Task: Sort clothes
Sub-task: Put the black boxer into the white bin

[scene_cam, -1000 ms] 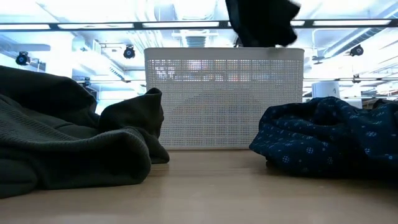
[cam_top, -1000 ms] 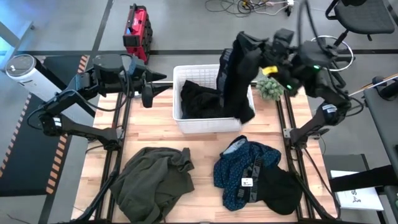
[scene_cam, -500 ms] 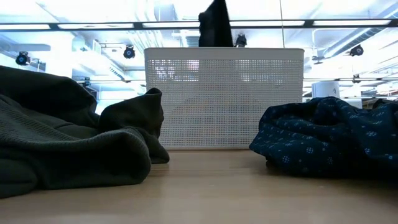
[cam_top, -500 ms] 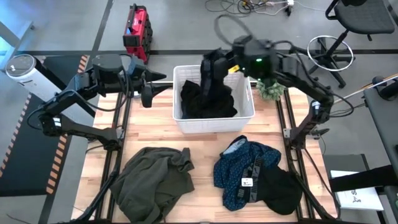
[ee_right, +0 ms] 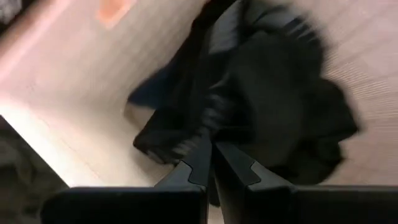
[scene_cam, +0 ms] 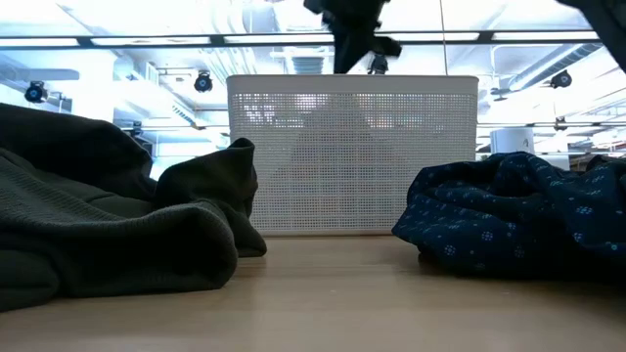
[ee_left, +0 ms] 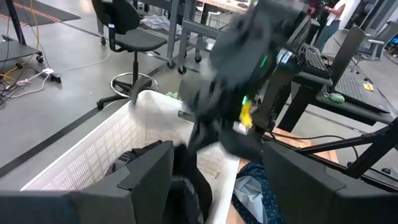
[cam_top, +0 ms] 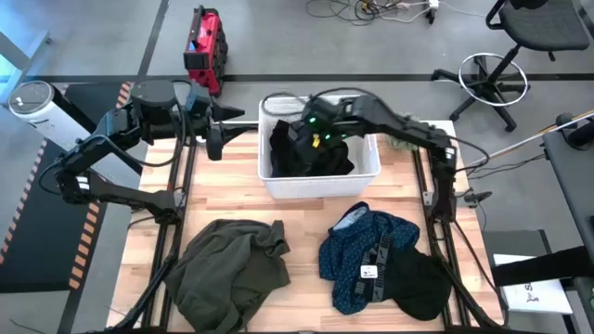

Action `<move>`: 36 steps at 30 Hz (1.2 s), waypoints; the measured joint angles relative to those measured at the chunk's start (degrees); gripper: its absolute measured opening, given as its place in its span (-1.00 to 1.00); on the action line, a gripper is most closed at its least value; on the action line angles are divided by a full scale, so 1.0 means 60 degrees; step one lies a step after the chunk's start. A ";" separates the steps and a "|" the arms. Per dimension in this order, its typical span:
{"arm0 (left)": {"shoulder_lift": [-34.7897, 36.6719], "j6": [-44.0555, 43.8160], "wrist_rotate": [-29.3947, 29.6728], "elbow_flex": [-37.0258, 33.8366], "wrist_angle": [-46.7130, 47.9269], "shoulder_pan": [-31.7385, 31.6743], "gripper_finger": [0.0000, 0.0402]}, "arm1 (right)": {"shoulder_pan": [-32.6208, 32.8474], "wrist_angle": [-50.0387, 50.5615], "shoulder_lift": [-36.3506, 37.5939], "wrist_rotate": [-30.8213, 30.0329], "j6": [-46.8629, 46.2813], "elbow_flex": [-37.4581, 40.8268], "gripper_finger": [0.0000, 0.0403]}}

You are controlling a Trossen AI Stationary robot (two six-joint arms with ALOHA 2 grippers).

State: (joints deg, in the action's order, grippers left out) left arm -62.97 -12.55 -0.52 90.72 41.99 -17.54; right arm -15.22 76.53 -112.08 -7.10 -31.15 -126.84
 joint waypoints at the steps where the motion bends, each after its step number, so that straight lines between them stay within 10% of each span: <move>1: 0.0026 -0.0005 0.0002 0.0000 0.0000 0.0000 0.19 | 0.0000 0.0003 -0.0191 0.0182 0.0122 0.0037 -1.00; 26: 0.0662 -0.0014 0.0009 0.0000 0.0144 -0.0002 0.22 | -0.0984 0.0211 -0.2700 0.1755 0.1322 0.0139 -0.98; 36: 0.0591 -0.0069 0.0005 0.0000 0.0171 0.0000 0.25 | -0.0922 0.0609 -0.2412 0.2440 0.1452 0.0084 -0.39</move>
State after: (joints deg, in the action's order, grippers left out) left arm -59.42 -12.96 -0.49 90.72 43.02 -17.54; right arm -20.76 80.18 -126.56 7.54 -22.44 -126.34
